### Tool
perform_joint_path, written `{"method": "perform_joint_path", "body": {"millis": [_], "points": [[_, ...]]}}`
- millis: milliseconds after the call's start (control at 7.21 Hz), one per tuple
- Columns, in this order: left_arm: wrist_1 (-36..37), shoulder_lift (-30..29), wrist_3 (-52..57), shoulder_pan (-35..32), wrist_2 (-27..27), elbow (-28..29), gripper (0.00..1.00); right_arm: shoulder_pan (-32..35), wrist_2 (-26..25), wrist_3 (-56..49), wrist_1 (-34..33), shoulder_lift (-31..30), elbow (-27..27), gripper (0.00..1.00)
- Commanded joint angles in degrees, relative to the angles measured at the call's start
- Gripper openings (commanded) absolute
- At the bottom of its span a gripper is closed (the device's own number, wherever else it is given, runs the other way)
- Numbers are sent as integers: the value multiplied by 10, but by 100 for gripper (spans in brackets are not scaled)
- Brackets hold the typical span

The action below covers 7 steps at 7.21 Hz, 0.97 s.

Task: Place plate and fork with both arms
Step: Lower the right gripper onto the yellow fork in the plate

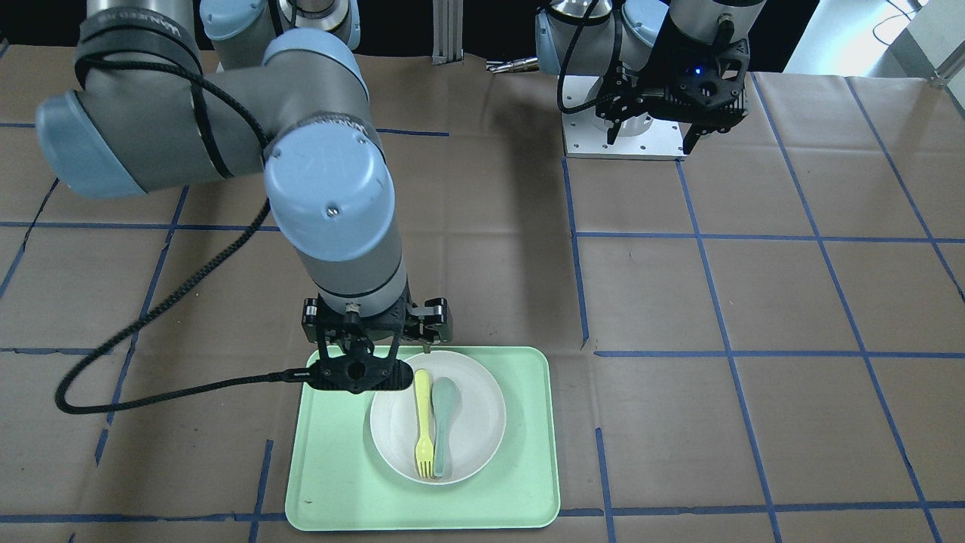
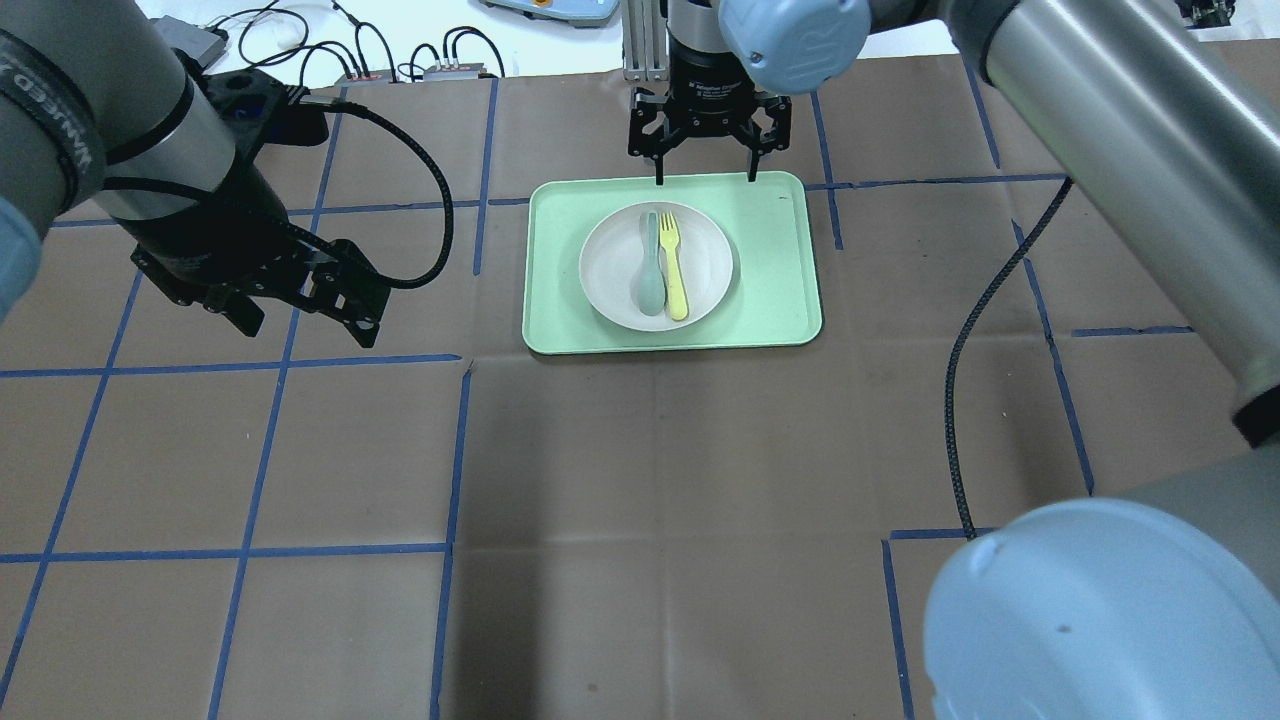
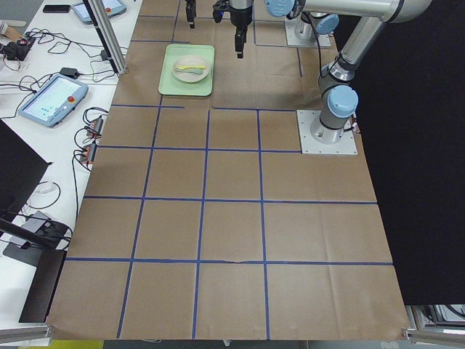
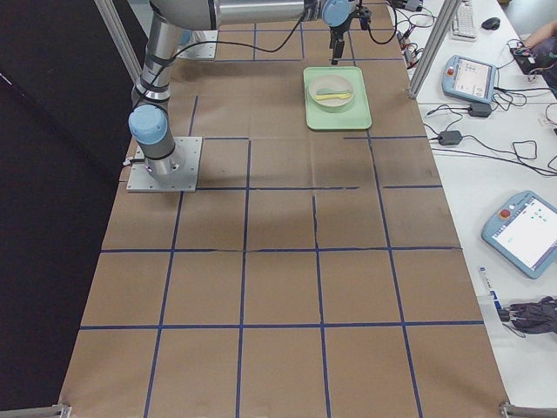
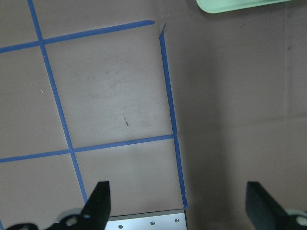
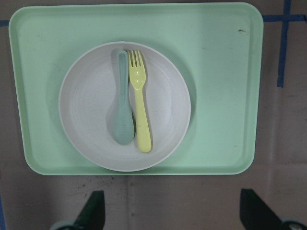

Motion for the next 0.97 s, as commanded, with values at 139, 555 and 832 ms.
{"method": "perform_joint_path", "body": {"millis": [139,555,832], "points": [[20,2,-3,2,0,-1,100,8,0,37,-12,43,-3,100],[14,2,-14,3,0,-1,100,11,-8,34,-66,88,0,80],[14,3,-14,2,2,-1,100,11,-8,33,-67,104,1,66]]}}
